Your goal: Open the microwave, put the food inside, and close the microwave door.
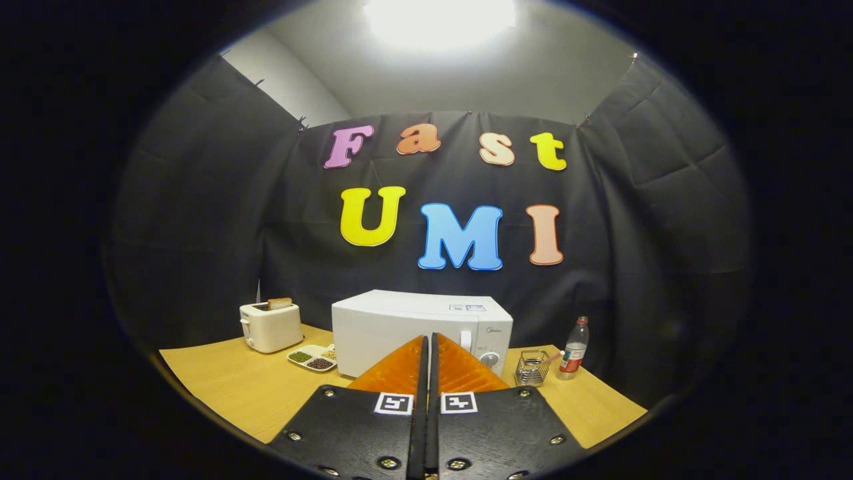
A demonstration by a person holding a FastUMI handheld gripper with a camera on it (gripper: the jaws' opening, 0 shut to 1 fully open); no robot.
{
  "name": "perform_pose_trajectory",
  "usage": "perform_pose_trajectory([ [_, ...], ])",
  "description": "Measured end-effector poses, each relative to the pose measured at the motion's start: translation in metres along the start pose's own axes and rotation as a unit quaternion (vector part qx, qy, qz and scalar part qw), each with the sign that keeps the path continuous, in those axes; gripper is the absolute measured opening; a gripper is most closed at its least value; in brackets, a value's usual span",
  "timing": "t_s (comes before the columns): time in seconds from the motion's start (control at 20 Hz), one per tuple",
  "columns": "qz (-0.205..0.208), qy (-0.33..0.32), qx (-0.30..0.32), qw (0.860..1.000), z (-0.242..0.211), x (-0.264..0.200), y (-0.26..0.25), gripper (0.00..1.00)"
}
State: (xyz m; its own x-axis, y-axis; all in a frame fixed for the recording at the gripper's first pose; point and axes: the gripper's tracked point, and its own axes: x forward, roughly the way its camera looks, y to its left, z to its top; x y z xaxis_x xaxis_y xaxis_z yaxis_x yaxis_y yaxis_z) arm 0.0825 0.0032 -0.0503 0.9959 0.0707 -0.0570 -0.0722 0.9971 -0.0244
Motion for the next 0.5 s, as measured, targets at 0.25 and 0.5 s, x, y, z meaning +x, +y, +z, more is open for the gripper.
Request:
perform_pose_trajectory([
  [0.25, 0.016, 0.005, 0.044, 0.999, 0.010, -0.037, -0.003, 0.01],
  [0.5, -0.034, 0.002, -0.010, 0.999, 0.026, -0.078, -0.014, 0.01],
])
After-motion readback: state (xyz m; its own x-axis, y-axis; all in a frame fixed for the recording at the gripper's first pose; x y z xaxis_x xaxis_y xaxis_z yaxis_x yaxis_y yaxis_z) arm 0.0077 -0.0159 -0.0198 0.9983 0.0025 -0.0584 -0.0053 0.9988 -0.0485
